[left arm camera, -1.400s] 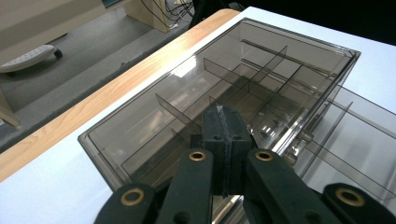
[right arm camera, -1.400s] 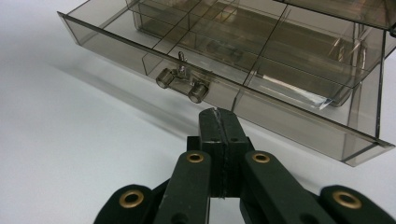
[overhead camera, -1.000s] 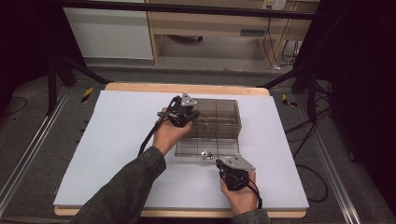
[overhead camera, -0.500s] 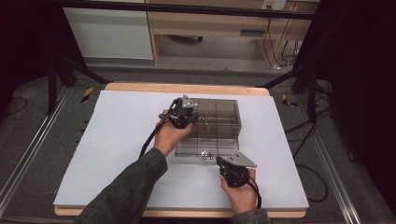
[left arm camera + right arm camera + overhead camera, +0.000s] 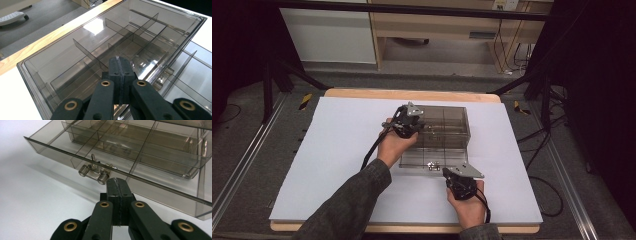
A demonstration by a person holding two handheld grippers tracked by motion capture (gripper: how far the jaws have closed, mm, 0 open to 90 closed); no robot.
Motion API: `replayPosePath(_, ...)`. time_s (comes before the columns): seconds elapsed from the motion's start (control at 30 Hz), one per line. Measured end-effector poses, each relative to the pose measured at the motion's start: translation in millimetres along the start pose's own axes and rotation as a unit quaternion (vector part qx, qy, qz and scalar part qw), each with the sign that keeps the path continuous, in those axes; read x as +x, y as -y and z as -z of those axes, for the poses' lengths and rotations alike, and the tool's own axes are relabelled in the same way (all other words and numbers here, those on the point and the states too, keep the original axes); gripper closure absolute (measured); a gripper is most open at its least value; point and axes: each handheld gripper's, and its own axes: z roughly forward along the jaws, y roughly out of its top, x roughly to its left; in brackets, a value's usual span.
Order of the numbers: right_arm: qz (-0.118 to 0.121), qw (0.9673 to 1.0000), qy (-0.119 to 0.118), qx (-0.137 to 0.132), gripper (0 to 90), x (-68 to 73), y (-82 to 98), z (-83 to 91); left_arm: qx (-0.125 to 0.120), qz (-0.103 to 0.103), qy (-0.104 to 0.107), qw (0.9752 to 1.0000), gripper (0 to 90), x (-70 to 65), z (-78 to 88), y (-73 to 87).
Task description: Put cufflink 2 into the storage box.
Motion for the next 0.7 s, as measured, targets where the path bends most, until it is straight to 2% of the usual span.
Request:
replayPosePath(0.23, 0.003, 1.0000, 0.004, 0.006, 90.0, -1.0, 0.4, -4.4, 0.000, 0.000, 0.000, 1.0000, 90.0, -0.1, -0.1, 0.1)
replayPosePath(0.3, -0.008, 0.9999, 0.000, 0.010, 90.0, -0.2, 0.0, -4.1, 0.000, -0.001, 0.000, 1.0000, 90.0, -0.2, -0.1, 0.1)
replayPosePath(0.37, 0.002, 0.9999, 0.005, 0.009, 90.0, -2.0, 0.5, -5.6, 0.000, -0.001, 0.000, 1.0000, 90.0, -0.1, -0.2, 0.1)
replayPosePath(0.47, 0.000, 0.9999, 0.002, 0.013, 90.0, -2.1, 0.7, -7.5, 0.000, -0.001, 0.000, 1.0000, 90.0, -0.1, -0.2, 0.1)
replayPosePath(0.7, 0.002, 1.0000, 0.003, 0.003, 90.0, -2.3, -1.5, -6.5, 0.000, 0.000, 0.000, 1.0000, 90.0, 0.0, -0.2, 0.1)
